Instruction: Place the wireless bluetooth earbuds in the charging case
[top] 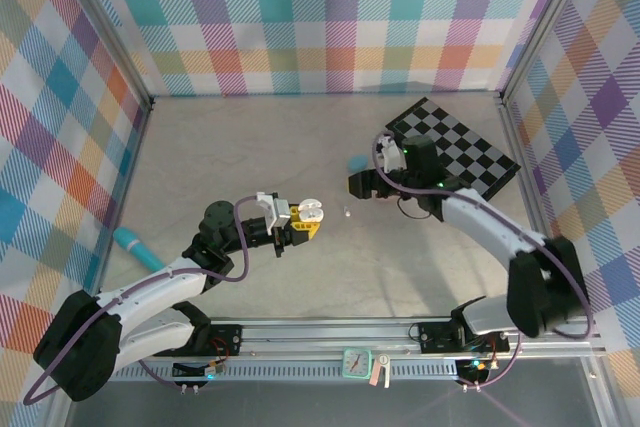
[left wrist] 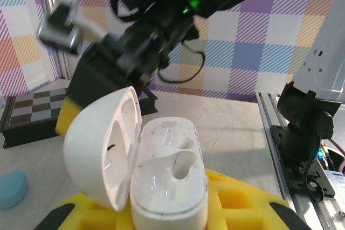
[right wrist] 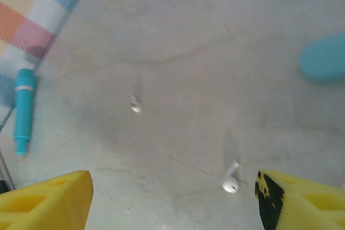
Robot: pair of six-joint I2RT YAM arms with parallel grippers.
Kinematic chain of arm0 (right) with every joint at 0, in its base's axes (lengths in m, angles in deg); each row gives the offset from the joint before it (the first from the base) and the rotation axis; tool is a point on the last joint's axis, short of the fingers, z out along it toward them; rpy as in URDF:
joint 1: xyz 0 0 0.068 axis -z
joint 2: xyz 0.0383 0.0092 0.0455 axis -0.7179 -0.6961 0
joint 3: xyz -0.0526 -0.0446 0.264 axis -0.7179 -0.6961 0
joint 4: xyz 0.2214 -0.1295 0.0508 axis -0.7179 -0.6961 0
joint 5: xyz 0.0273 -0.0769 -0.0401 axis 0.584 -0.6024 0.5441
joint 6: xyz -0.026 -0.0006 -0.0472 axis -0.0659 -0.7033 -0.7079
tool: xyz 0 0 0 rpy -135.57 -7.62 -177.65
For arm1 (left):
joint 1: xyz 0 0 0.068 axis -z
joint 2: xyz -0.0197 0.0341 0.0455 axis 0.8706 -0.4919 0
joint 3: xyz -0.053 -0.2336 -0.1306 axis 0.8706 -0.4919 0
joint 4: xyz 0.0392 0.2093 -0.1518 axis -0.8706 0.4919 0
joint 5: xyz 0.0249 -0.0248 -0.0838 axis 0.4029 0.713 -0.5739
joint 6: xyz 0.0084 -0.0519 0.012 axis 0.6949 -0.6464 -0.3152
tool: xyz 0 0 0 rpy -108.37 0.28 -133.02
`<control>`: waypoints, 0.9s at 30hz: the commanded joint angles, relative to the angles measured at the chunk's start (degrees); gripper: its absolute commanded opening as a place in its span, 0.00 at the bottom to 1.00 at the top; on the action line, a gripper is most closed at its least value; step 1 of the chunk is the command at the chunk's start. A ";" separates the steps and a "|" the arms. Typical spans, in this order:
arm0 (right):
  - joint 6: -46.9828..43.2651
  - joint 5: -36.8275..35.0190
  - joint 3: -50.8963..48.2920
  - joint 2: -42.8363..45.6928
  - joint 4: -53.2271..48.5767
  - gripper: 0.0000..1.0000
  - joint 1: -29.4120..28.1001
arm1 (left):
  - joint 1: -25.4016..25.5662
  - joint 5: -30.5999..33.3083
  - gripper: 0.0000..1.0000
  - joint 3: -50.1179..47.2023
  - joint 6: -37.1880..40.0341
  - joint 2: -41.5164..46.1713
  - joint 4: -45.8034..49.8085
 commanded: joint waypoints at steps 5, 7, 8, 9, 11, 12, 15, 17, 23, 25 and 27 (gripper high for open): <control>3.34 -2.11 11.05 -14.94 -8.22 0.73 -2.09 | -0.67 -1.81 0.09 -0.58 -0.70 -0.40 -3.79; 2.11 -0.35 15.03 -19.95 -10.31 0.72 -2.46 | -0.64 -2.07 0.09 -0.60 -0.69 -0.50 -3.74; 1.55 0.39 16.62 -21.98 -10.80 0.72 -2.76 | -0.65 -2.18 0.09 -0.57 -0.70 -0.49 -3.78; 1.01 1.34 18.39 -24.23 -11.52 0.72 -3.02 | -0.64 -2.31 0.09 -0.59 -0.70 -0.53 -3.71; -0.21 2.87 21.85 -27.84 -12.98 0.71 -3.65 | -0.64 -2.42 0.09 -0.60 -0.79 -0.49 -3.70; -0.74 3.47 23.53 -29.56 -13.85 0.71 -3.97 | -0.67 -2.56 0.09 -0.68 -0.86 -0.51 -3.78; -1.99 4.27 27.02 -33.58 -15.87 0.70 -4.64 | -0.68 -2.69 0.09 -0.69 -1.05 -0.30 -3.72; -2.77 4.57 27.77 -35.05 -16.74 0.70 -4.74 | -0.64 -2.64 0.09 -0.69 -1.05 -0.13 -3.65; -5.58 4.37 25.34 -34.43 -19.18 0.70 -4.73 | -0.64 -2.59 0.09 -0.52 -0.87 0.29 -3.45; -6.23 4.19 23.53 -33.61 -19.63 0.70 -4.74 | -0.64 -2.84 0.09 -0.34 -0.87 0.02 -3.60; -6.58 3.76 21.78 -32.70 -19.93 0.70 -4.73 | -0.64 -3.12 0.09 -0.17 -0.84 -0.39 -3.89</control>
